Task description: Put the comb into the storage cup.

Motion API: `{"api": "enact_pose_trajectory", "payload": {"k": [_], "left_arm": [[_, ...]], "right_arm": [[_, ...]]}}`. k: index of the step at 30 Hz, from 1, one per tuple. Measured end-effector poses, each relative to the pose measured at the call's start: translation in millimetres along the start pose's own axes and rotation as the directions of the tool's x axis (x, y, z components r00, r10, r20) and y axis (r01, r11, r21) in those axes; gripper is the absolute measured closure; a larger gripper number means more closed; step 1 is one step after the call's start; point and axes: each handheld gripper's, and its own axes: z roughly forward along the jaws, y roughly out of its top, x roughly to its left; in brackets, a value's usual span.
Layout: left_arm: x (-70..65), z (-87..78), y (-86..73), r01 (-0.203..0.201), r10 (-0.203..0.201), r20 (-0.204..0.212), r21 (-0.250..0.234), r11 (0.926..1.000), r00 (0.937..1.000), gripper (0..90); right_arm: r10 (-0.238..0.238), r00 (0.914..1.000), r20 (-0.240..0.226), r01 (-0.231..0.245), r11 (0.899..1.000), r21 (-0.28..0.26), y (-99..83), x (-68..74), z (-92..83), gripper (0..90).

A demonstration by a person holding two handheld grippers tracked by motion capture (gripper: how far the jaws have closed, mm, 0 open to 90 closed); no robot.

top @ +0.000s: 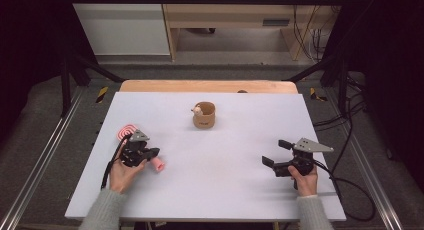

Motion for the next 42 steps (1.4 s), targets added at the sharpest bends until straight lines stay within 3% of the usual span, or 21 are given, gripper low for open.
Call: {"api": "enact_pose_trajectory", "payload": {"k": [30, 42], "left_arm": [[-7.8, -15.9, -14.5, -0.044, 0.044, -0.001, 0.05, 0.9978, 0.999, 89.8], [-8.6, -21.7, -19.7, -0.053, 0.056, -0.034, 0.092, 0.9944, 0.9978, 89.8]], "right_arm": [[0.001, 1.0, 0.0, -0.001, 1.0, -0.003, 0.2, 0.1, -0.4, 0.4], [0.0, 1.0, 0.0, 0.0, 1.0, -0.002, 0.1, 0.0, -0.4, 0.4]]}}
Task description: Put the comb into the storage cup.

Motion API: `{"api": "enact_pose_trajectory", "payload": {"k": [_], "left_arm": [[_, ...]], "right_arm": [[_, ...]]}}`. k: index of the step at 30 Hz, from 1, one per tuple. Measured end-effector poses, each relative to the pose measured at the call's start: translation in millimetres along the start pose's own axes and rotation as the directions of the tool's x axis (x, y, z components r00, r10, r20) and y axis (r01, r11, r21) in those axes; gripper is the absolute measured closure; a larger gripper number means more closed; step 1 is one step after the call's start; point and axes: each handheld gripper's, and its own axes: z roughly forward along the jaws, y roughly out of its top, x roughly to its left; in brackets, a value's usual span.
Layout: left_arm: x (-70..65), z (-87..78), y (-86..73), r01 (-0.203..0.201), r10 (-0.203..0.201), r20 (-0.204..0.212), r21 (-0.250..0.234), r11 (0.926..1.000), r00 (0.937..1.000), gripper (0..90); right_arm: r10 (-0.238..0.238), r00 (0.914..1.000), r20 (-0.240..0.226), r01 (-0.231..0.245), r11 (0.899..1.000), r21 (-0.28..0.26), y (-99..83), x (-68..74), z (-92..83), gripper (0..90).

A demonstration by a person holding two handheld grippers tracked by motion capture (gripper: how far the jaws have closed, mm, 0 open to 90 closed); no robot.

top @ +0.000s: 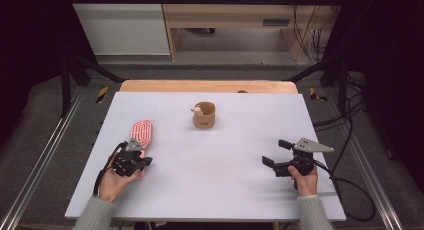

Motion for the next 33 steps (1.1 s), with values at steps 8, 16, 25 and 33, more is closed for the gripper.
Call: {"api": "enact_pose_trajectory", "payload": {"k": [8, 16, 25, 33], "left_arm": [[1.6, -3.3, -4.1, 0.01, -0.009, -0.023, 0.014, 0.9999, 0.9997, 89.8], [7.1, -7.6, -8.8, 0.025, -0.024, -0.048, 0.022, 0.9995, 0.9986, 89.8], [12.1, -11.1, -12.3, 0.035, -0.033, -0.077, 0.03, 0.9989, 0.9965, 89.8], [16.6, -12.7, -14.7, 0.045, -0.042, -0.09, 0.032, 0.9985, 0.9951, 89.8]], "right_arm": [[0.002, 1.0, 0.0, -0.002, 1.0, -0.001, 0.0, 0.1, -0.1, 0.4], [0.0, 1.0, 0.0, 0.0, 1.0, 0.0, 0.0, 0.0, -0.1, 0.4], [0.0, 1.0, 0.0, 0.0, 1.0, -0.001, 0.0, 0.0, 0.1, 0.4], [0.001, 1.0, -0.002, -0.001, 1.0, 0.001, -0.1, 0.0, 0.2, 0.4]]}}
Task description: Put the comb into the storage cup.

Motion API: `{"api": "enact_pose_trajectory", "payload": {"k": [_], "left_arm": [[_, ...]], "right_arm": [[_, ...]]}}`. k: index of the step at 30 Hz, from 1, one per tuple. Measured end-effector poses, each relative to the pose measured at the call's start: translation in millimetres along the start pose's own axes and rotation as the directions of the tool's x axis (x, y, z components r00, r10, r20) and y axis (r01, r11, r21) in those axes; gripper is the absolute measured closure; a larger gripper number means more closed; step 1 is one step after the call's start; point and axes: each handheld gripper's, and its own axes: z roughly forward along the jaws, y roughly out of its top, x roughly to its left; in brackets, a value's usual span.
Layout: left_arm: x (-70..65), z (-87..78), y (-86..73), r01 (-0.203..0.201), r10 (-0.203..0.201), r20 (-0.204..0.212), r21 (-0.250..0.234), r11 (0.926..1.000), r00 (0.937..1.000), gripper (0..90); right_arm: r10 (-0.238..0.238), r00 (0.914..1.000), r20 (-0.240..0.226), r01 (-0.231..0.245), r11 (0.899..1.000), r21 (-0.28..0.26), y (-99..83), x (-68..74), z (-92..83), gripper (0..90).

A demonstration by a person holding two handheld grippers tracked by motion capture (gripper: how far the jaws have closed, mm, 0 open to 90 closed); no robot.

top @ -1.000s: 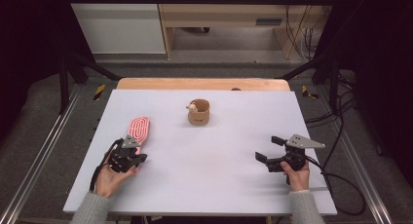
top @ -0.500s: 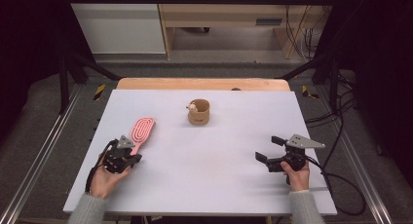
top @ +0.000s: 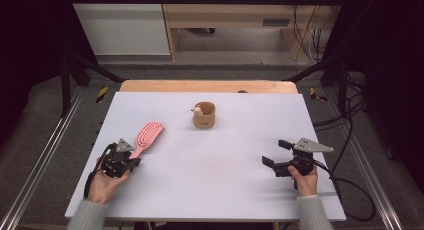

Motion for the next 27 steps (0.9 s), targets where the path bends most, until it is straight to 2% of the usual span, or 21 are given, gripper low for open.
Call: {"api": "enact_pose_trajectory", "payload": {"k": [5, 9, 11, 14, 18, 21, 22, 27], "left_arm": [[1.2, -0.6, -0.4, 0.003, -0.003, 0.008, -0.009, 1.0, 1.0, 89.8], [0.3, -5.0, 1.1, 0.011, -0.01, 0.027, -0.04, 0.9991, 0.9996, 89.6], [-0.2, -11.6, 3.4, 0.021, -0.019, 0.029, -0.083, 0.9963, 0.9994, 87.7], [0.7, -17.7, 4.9, 0.035, -0.033, 0.013, -0.129, 0.991, 0.9994, 79.1], [3.6, -23.0, 5.9, 0.066, -0.068, -0.004, -0.176, 0.9821, 0.9977, 63.2], [4.7, -25.2, 6.5, 0.071, -0.075, -0.016, -0.191, 0.9791, 0.997, 48.6], [4.9, -26.4, 7.2, 0.08, -0.088, -0.029, -0.206, 0.9752, 0.9957, 42.8], [7.1, -27.9, 8.3, 0.11, -0.12, -0.032, -0.22, 0.9693, 0.9923, 23.2]], "right_arm": [[0.0, 1.0, 0.0, 0.0, 1.0, 0.001, -0.1, 0.0, 0.3, 0.4], [0.0, 1.0, 0.0, 0.0, 1.0, 0.001, -0.1, -0.1, 0.3, 0.4], [0.0, 1.0, 0.0, 0.0, 1.0, 0.001, -0.1, -0.1, 0.3, 0.4], [0.0, 1.0, 0.0, 0.0, 1.0, 0.002, -0.1, 0.0, 0.4, 0.4], [0.0, 1.0, 0.0, 0.0, 1.0, 0.002, -0.2, 0.0, 0.5, 0.4], [0.0, 1.0, 0.0, 0.0, 1.0, 0.002, -0.1, 0.0, 0.5, 0.4], [0.0, 1.0, 0.0, 0.0, 1.0, 0.002, -0.1, -0.1, 0.5, 0.4], [0.0, 1.0, 0.0, 0.0, 1.0, 0.002, -0.1, 0.0, 0.5, 0.4]]}}
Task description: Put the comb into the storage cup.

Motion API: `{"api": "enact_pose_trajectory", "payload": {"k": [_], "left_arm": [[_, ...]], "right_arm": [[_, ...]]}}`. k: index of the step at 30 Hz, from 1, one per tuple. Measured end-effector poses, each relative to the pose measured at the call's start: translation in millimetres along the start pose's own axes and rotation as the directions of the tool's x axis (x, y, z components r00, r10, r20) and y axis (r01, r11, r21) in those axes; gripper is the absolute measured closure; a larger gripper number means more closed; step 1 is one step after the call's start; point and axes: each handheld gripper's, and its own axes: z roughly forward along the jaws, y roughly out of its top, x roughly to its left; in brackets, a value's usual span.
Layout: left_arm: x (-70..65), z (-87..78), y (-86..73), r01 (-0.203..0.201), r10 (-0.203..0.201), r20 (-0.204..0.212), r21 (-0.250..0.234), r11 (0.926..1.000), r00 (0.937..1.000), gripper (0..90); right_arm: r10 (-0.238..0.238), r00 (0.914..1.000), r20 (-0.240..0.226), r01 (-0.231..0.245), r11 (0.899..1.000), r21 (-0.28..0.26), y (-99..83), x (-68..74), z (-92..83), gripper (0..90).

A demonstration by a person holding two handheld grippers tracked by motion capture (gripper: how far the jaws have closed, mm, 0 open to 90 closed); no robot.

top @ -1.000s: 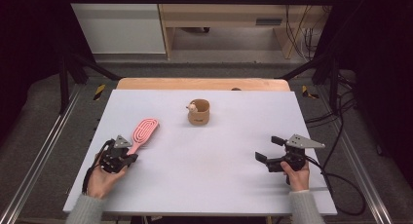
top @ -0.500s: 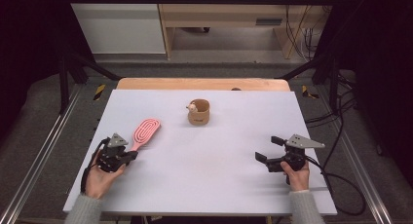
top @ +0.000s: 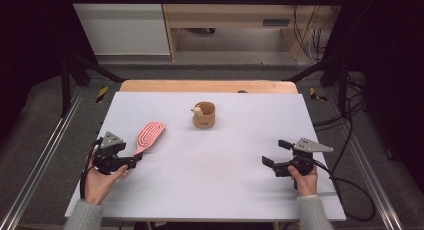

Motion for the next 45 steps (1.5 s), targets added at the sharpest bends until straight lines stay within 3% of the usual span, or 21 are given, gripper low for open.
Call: {"api": "enact_pose_trajectory", "payload": {"k": [7, 13, 25, 35, 45], "left_arm": [[1.1, -1.5, 2.3, 0.03, -0.03, 0.02, 0.013, 0.9995, 0.9993, 7.7], [1.6, -3.6, 5.6, 0.034, -0.035, 0.025, 0.036, 0.9988, 0.9991, 2.8], [4.9, -2.4, 19.9, 0.017, -0.019, 0.038, 0.067, 0.9976, 0.9991, 0.5], [7.5, 13.7, 22.9, 0.016, -0.021, 0.051, 0.102, 0.9946, 0.9985, 0.5], [14.7, 33.0, 10.5, 0.001, -0.007, 0.034, 0.159, 0.9872, 0.9994, 0.5]], "right_arm": [[-0.001, 1.0, 0.001, 0.001, 1.0, -0.001, 0.0, -0.1, 0.0, 0.4], [-0.001, 1.0, 0.0, 0.001, 1.0, -0.001, 0.0, -0.1, 0.2, 0.4], [-0.002, 1.0, 0.003, 0.002, 1.0, 0.0, -0.1, -0.2, 0.1, 0.4], [-0.001, 1.0, 0.002, 0.001, 1.0, 0.001, -0.1, -0.1, 0.1, 0.4], [-0.002, 1.0, 0.001, 0.002, 1.0, 0.0, -0.1, -0.2, 0.3, 0.4]]}}
